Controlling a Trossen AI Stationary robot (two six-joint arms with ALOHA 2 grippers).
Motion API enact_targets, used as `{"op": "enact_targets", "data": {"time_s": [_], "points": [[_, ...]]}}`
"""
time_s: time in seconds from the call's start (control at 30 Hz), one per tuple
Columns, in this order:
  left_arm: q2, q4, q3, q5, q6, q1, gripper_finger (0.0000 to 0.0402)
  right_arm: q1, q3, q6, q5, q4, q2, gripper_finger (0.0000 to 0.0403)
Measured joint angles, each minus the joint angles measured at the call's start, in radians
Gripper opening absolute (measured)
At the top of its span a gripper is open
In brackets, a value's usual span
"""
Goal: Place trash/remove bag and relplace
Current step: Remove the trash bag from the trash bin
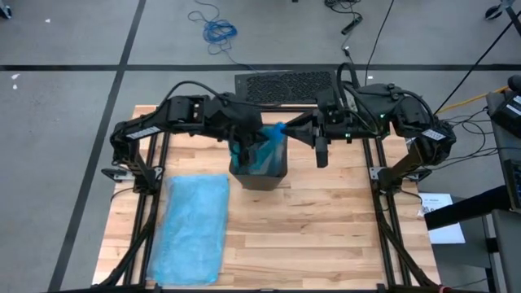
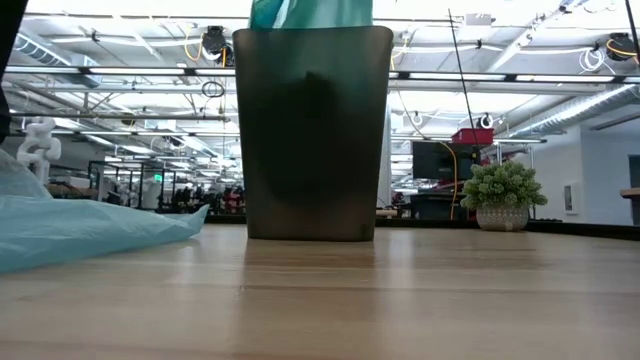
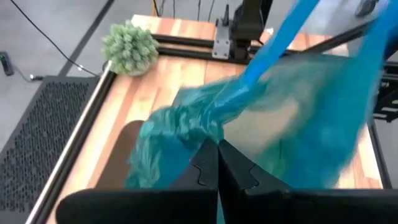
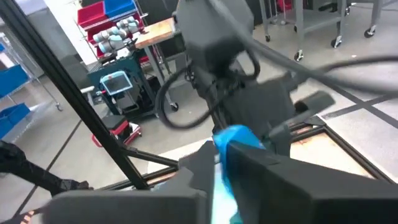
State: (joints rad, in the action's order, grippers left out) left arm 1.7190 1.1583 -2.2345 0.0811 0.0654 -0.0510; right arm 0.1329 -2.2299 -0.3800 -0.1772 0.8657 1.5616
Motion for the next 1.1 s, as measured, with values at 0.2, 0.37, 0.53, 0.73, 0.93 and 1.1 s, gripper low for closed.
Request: {"op": "enact_targets", "data": {"time_s": [0.2, 0.37, 0.53, 0.73, 0.93, 1.1], "points": [[-0.054, -0.004, -0.026, 0.003, -0.016, -0.017, 0.0008, 0.000, 0.000, 0.011, 0.000, 0.001, 0.000, 0.0132], [-0.117, 0.017, -0.033, 0.004, -0.021, -0.029, 0.0021, 0.000, 0.000, 0.009, 0.027, -0.002, -0.003, 0.0216], [-0.185, 0.086, -0.034, 0.038, -0.011, -0.029, 0.0022, 0.000, 0.000, 0.008, 0.050, -0.021, -0.012, 0.0267], [-0.219, 0.271, -0.036, 0.072, 0.186, -0.028, 0.0022, 0.000, 0.000, 0.010, 0.052, -0.015, -0.026, 0.0277], [-0.168, 0.375, -0.035, 0.032, 0.149, -0.032, 0.0013, -0.002, 0.000, 0.035, 0.052, 0.027, -0.030, 0.0271], [-0.092, 0.359, -0.034, -0.122, -0.031, -0.125, 0.0002, -0.002, 0.000, 0.054, 0.054, 0.030, -0.034, 0.0270]]}}
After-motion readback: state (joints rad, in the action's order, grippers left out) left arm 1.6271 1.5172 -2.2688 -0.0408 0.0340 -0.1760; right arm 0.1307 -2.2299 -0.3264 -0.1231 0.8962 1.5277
